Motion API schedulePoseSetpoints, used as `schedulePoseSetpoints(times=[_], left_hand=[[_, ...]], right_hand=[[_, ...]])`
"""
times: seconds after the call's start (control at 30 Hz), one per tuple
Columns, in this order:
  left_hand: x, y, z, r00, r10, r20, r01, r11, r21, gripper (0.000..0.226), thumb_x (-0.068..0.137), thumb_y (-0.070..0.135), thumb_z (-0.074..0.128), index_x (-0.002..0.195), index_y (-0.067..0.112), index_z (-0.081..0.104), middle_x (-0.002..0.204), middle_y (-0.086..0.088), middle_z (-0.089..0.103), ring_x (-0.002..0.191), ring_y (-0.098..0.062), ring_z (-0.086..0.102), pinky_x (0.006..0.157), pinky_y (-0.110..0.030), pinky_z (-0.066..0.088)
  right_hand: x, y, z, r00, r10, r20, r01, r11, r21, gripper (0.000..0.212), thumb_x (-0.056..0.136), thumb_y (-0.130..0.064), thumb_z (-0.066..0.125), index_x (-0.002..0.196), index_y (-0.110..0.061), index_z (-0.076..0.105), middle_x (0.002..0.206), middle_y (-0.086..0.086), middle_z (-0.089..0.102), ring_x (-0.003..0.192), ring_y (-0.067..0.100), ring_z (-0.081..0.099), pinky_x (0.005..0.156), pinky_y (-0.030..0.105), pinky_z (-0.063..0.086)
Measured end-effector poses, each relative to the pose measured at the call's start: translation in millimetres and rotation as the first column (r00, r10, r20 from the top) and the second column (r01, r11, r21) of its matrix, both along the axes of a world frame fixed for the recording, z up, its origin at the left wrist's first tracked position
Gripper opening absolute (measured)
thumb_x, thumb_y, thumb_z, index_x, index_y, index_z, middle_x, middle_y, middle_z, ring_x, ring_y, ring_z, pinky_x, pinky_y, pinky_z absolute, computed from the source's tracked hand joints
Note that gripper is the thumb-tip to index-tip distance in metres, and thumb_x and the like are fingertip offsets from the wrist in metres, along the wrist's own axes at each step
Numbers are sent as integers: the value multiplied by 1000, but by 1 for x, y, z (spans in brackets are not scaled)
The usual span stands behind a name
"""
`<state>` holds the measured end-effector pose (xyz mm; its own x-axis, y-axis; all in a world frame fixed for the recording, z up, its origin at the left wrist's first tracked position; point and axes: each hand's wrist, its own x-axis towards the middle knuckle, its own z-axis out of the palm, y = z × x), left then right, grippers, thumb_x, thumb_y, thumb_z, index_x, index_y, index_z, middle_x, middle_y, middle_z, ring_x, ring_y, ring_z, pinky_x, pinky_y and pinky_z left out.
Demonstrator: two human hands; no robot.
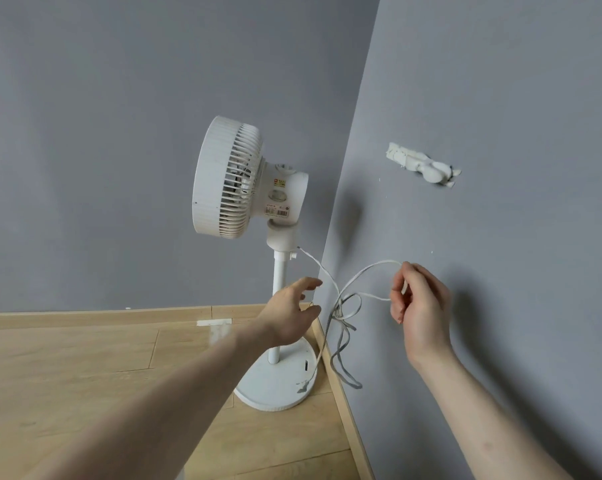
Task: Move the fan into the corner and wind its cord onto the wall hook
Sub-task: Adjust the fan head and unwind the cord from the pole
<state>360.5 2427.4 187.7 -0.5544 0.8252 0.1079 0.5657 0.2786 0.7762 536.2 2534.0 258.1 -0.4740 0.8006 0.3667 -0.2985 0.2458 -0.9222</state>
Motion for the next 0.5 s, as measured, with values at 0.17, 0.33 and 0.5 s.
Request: schedulePoseSetpoints(times=[0.17, 0.33, 0.5], left_hand=[[5, 13, -4, 995, 4, 100, -8, 999, 32, 32, 101, 19, 51, 131, 21, 61, 118, 6, 69, 109, -15, 63, 96, -28, 50], [0, 22, -9, 918, 85, 388, -114, 992, 53, 31, 102, 36, 52, 125, 18, 63, 110, 6, 72, 98, -17, 67, 79, -29, 51], [8, 44, -19, 814, 86, 575, -137, 989, 47, 29, 97, 42, 63, 107, 16, 74, 99, 6, 73, 94, -14, 67, 76, -27, 51]], right_hand=[[13, 5, -5, 976, 25, 217, -57, 988, 142, 56, 98, -30, 51, 47, -18, 30, 50, 0, 25, 50, 15, 24, 47, 18, 23], [20, 8, -9, 937, 107, 332, -198, 946, 255, 42, 81, -17, 56, 54, -14, 24, 57, -1, 22, 56, 15, 21, 52, 27, 19], [19, 9, -19, 887, 127, 444, -291, 900, 324, 35, 70, -4, 56, 47, -14, 31, 57, 0, 33, 57, 14, 29, 54, 28, 22]])
